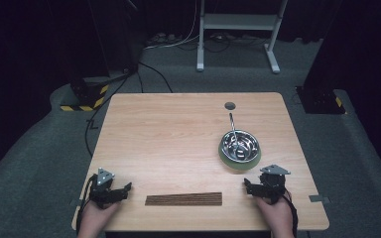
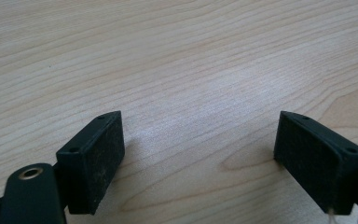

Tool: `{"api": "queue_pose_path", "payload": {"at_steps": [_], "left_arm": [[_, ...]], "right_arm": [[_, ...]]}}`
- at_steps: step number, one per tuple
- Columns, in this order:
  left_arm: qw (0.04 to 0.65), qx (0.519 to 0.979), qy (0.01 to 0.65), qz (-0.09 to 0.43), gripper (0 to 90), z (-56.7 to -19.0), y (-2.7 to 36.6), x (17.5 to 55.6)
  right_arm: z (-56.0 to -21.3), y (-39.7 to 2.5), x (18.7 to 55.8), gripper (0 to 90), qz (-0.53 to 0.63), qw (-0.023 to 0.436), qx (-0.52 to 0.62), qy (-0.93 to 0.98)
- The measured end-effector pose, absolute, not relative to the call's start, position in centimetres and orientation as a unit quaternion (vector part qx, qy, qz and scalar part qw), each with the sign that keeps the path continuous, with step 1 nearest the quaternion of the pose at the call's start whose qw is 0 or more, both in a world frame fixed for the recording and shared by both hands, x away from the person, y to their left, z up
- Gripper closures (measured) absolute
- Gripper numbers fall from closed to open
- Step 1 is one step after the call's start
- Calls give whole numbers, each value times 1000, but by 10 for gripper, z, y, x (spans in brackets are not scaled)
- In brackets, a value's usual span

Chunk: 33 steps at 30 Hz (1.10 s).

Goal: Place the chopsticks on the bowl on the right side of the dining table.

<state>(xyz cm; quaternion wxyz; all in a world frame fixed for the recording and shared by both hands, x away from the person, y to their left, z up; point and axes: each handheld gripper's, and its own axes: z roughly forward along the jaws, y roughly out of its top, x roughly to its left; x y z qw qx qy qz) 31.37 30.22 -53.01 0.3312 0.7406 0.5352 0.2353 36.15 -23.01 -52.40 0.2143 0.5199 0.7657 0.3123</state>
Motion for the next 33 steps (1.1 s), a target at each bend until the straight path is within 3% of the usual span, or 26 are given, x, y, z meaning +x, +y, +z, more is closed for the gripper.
{"api": "queue_pose_path", "payload": {"at_steps": [16,24,29,33], "left_arm": [[331,740,536,235,160,-530,302,314],[331,740,535,235,160,-530,302,314],[331,740,536,235,160,-530,302,314],[331,740,537,235,159,-530,302,314]], "right_arm": [[-524,-230,361,95,313,214,518,767],[-523,-232,362,136,319,207,511,771],[-520,-233,361,220,329,200,501,775],[-517,-225,356,221,334,206,473,788]]}}
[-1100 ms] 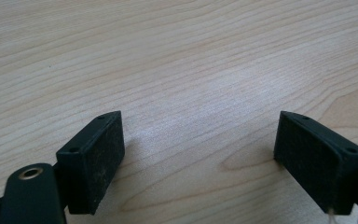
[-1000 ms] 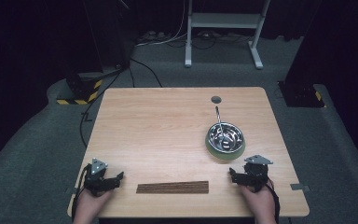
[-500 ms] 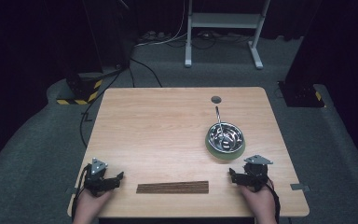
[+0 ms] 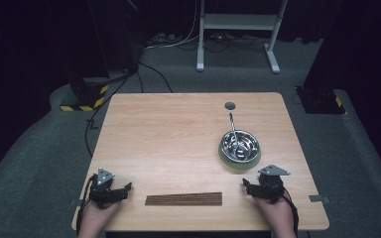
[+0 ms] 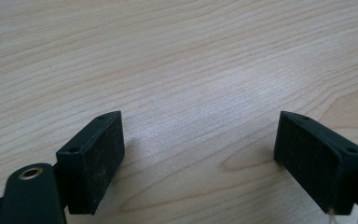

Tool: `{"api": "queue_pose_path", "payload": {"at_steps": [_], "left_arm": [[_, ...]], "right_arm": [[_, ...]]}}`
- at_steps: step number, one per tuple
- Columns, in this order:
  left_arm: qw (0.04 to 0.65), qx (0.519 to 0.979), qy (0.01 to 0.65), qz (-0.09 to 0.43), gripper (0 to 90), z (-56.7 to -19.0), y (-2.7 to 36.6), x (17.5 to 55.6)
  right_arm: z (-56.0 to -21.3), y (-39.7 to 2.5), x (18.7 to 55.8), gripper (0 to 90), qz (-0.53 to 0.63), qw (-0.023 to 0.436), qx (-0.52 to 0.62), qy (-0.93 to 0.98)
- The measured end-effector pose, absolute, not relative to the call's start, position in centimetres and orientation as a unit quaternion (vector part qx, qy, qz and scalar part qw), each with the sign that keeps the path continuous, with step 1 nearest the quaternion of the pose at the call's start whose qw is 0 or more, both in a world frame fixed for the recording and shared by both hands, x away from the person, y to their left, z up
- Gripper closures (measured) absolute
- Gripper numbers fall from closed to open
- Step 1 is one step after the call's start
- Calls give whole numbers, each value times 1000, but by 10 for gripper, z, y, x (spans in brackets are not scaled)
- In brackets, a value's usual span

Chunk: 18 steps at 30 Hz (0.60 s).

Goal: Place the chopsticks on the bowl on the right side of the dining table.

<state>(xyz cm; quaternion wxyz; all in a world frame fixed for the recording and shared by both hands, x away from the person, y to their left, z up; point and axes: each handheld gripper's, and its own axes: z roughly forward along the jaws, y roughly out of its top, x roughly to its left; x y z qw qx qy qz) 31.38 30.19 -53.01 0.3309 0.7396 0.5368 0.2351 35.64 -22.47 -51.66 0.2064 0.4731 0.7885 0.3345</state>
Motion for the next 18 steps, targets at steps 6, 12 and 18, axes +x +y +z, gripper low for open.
{"api": "queue_pose_path", "payload": {"at_steps": [6,12,18], "left_arm": [[331,740,536,235,160,-530,302,314],[331,741,536,235,160,-530,302,314],[331,741,535,234,160,-530,302,314]], "right_arm": [[-512,-205,350,221,347,195,444,803],[-507,-181,346,242,354,190,414,817],[-504,-160,344,290,353,177,395,829]]}}
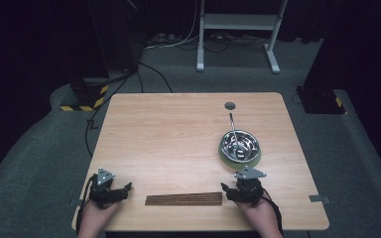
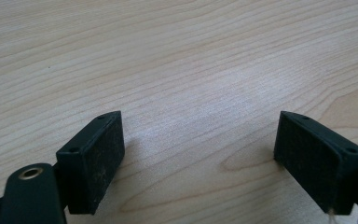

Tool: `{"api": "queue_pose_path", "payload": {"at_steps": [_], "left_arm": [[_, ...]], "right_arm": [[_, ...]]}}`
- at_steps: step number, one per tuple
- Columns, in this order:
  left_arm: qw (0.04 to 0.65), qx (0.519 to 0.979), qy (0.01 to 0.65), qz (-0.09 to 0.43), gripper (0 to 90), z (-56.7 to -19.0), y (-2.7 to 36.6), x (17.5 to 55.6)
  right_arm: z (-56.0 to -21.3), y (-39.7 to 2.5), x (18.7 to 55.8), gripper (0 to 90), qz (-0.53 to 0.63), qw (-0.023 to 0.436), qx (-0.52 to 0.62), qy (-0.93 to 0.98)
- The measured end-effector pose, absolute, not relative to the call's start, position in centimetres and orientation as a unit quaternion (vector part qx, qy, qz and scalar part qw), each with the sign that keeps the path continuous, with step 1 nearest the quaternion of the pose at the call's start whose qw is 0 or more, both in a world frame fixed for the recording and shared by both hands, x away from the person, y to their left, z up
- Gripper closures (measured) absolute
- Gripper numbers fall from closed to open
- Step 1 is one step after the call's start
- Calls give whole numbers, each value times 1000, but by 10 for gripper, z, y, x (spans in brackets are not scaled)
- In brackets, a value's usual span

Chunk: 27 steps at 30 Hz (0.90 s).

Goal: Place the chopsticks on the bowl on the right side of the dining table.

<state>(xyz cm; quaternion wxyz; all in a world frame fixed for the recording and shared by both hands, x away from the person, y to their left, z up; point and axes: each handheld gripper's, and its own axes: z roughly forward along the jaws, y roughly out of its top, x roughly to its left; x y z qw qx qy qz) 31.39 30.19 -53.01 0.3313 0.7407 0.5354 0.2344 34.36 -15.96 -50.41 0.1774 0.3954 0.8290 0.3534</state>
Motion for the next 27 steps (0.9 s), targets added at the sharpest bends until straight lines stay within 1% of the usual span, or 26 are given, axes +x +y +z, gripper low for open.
{"api": "queue_pose_path", "payload": {"at_steps": [4,8,9,10,11,14,15,17,18,23,27], "left_arm": [[330,742,535,234,160,-530,302,314],[329,743,534,234,160,-530,302,314],[330,744,533,234,160,-530,303,314],[330,744,533,234,160,-530,303,314],[330,744,532,233,160,-530,303,314],[331,744,532,233,160,-530,303,314],[331,745,531,233,160,-530,303,314],[330,745,530,233,160,-530,303,314],[330,745,531,233,160,-530,303,314],[330,746,530,232,160,-530,303,314],[330,746,530,232,160,-530,303,314]], "right_arm": [[-500,-147,346,315,363,162,381,835],[-497,-131,348,362,374,141,364,841],[-497,-121,349,438,372,138,352,848],[-497,-121,349,438,372,138,352,848],[-497,-116,348,473,371,140,339,853],[-495,-102,343,522,367,145,319,862],[-495,-93,340,567,367,146,312,864],[-494,-90,339,580,362,144,303,870],[-495,-84,337,599,360,135,297,874],[-500,-74,334,602,352,119,292,881],[-504,-69,330,600,347,122,289,884]]}}
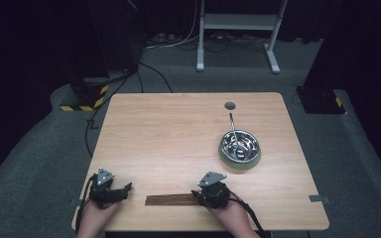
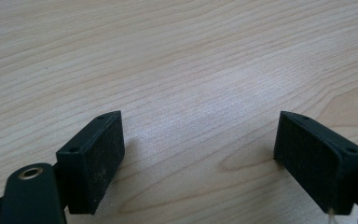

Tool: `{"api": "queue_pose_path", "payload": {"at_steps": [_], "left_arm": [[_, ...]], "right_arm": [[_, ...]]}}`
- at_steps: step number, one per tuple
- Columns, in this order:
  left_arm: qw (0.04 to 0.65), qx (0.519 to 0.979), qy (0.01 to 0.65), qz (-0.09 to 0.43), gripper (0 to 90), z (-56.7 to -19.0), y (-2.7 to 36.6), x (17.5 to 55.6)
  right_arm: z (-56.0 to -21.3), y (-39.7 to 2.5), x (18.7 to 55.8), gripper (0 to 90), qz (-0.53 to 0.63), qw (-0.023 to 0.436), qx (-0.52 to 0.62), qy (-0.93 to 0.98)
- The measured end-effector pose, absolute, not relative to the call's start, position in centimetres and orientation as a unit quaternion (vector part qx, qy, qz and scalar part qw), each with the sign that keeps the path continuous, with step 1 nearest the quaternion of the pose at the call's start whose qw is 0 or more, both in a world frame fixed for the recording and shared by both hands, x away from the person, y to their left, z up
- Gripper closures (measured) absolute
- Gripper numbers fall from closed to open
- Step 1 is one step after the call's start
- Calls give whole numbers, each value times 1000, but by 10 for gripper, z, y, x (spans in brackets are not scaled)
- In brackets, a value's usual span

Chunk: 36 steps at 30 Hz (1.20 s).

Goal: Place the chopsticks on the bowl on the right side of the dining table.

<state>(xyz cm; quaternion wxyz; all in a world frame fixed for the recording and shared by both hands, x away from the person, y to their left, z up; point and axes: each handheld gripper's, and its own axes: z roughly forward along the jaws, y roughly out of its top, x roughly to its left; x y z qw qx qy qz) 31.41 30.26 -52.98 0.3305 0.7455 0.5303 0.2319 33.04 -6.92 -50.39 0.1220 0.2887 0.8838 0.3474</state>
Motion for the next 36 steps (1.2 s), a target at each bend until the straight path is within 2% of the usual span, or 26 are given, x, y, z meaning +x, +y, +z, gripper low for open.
{"api": "queue_pose_path", "payload": {"at_steps": [36], "left_arm": [[330,745,531,232,161,-530,303,314]], "right_arm": [[-511,-69,336,593,348,136,306,876]]}}
